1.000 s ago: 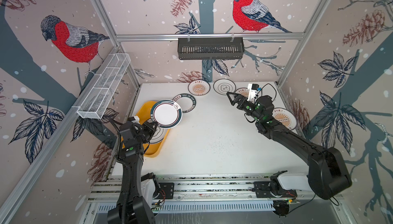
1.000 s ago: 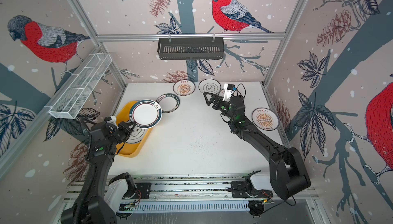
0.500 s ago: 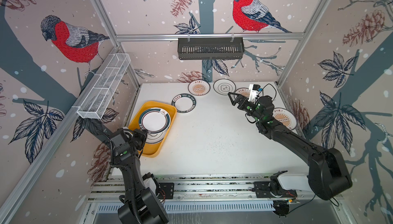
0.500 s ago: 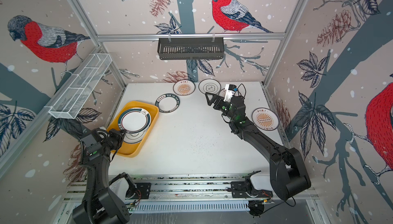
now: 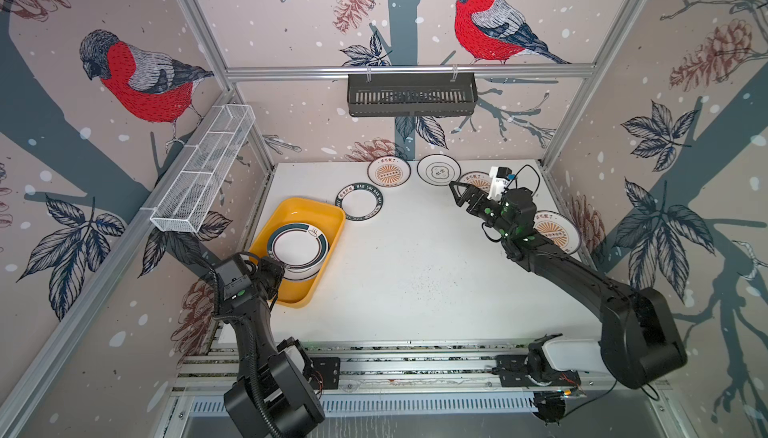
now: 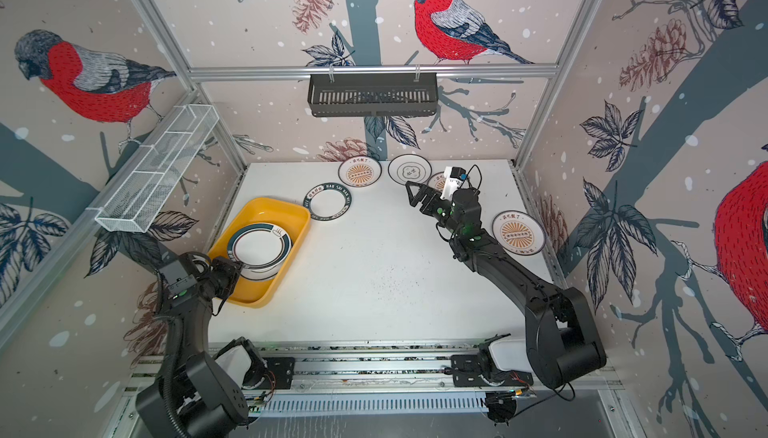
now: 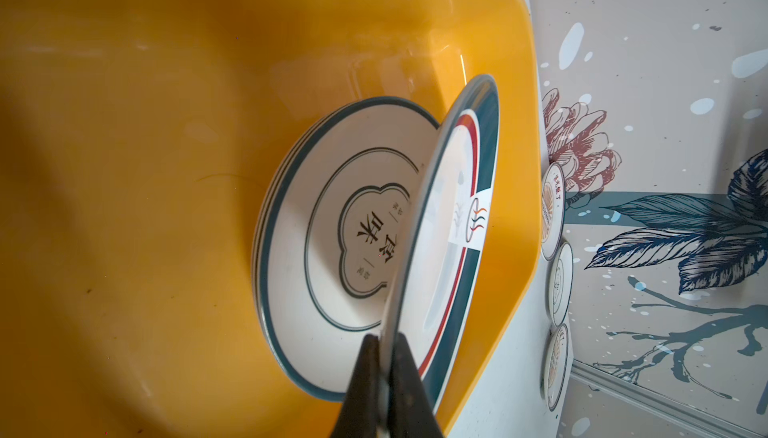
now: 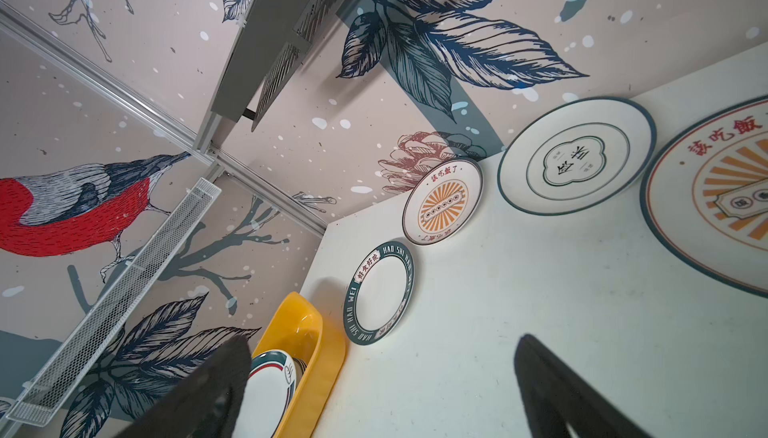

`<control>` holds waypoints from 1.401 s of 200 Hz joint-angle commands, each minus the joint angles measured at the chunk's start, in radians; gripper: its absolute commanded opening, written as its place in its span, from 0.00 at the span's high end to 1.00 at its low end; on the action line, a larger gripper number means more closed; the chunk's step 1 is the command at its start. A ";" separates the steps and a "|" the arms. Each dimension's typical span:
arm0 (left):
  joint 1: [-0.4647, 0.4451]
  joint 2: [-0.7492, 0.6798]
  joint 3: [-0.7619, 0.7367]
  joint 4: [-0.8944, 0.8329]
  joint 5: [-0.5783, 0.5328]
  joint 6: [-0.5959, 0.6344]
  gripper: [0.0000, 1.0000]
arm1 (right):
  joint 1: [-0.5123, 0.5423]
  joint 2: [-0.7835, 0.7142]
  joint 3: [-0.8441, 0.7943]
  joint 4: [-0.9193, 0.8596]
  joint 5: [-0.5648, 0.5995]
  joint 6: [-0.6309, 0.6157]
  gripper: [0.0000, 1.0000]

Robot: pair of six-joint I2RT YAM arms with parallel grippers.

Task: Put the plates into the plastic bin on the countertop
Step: 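Lower the plate flat into the yellow bin and open the left gripper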

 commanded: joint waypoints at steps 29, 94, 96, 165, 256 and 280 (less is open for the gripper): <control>0.002 0.064 -0.038 0.108 0.086 0.009 1.00 | -0.031 -0.008 -0.017 -0.014 0.024 0.044 0.00; 0.003 0.077 -0.056 0.099 0.075 0.030 0.95 | -0.042 -0.017 -0.022 -0.032 0.048 0.043 0.01; 0.002 0.076 -0.056 0.099 0.073 0.031 0.93 | -0.041 -0.015 -0.021 -0.033 0.047 0.044 0.00; 0.002 0.049 -0.068 0.091 0.043 0.026 0.53 | -0.046 0.005 -0.016 -0.042 0.046 0.043 0.01; 0.002 0.036 -0.060 0.063 -0.040 0.028 0.10 | -0.046 0.028 -0.013 -0.041 0.036 0.053 0.01; 0.002 0.029 -0.057 0.062 -0.053 0.026 0.04 | -0.046 0.027 -0.015 -0.041 0.036 0.053 0.00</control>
